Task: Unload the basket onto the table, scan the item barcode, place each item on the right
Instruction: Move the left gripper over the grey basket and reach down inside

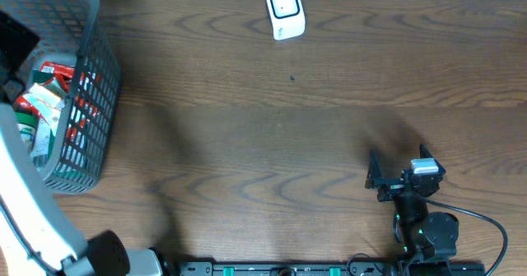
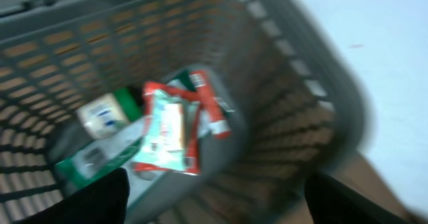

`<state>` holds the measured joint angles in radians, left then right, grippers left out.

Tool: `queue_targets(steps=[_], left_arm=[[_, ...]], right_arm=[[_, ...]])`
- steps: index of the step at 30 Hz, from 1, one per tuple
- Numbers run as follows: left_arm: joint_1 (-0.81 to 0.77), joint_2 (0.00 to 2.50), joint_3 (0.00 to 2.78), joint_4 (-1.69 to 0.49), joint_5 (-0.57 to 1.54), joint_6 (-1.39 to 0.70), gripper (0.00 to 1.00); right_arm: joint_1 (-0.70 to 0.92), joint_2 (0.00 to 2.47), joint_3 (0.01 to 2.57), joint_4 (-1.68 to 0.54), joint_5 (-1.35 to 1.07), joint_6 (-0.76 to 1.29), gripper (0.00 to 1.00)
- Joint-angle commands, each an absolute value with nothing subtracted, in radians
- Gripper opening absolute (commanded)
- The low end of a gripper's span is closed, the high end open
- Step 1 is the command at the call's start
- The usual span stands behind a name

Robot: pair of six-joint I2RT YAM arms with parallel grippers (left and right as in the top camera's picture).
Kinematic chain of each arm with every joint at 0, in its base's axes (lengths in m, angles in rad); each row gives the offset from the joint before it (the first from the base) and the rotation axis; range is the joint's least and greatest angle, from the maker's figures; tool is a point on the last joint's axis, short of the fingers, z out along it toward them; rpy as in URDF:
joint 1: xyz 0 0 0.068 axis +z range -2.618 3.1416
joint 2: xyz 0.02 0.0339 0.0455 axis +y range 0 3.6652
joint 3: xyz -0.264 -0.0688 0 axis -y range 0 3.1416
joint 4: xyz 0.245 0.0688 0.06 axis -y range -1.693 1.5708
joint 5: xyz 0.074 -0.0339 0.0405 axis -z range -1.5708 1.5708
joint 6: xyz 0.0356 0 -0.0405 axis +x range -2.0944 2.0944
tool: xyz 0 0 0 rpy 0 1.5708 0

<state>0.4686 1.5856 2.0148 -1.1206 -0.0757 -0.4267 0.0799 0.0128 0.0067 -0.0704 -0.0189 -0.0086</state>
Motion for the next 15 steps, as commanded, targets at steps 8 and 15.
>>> queue_targets(steps=[8, 15], left_arm=[[0.538, 1.811, 2.014, -1.218, -0.125, -0.439, 0.9], [0.538, 1.945, 2.014, -1.218, -0.124, -0.439, 0.9]], right_arm=[[0.086, 0.011, 0.005, -0.074, -0.017, -0.016, 0.99], [0.086, 0.011, 0.005, -0.074, -0.017, -0.016, 0.99]])
